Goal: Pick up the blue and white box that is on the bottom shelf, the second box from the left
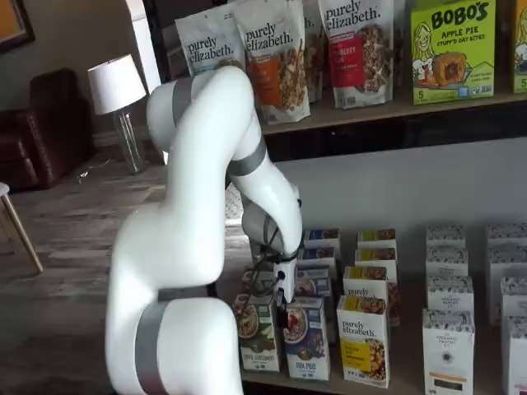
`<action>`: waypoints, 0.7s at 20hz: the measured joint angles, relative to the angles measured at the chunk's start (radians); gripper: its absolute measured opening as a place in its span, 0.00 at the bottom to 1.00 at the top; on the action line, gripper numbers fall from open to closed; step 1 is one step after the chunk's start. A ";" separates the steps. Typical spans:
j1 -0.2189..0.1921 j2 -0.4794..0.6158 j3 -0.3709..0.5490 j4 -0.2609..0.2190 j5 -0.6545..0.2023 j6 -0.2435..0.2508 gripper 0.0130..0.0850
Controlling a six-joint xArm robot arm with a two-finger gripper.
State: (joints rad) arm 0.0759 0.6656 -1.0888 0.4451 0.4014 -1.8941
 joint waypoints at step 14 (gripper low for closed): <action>0.022 0.023 -0.006 0.043 -0.089 -0.024 1.00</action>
State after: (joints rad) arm 0.0977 0.6883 -1.0946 0.4878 0.3120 -1.9178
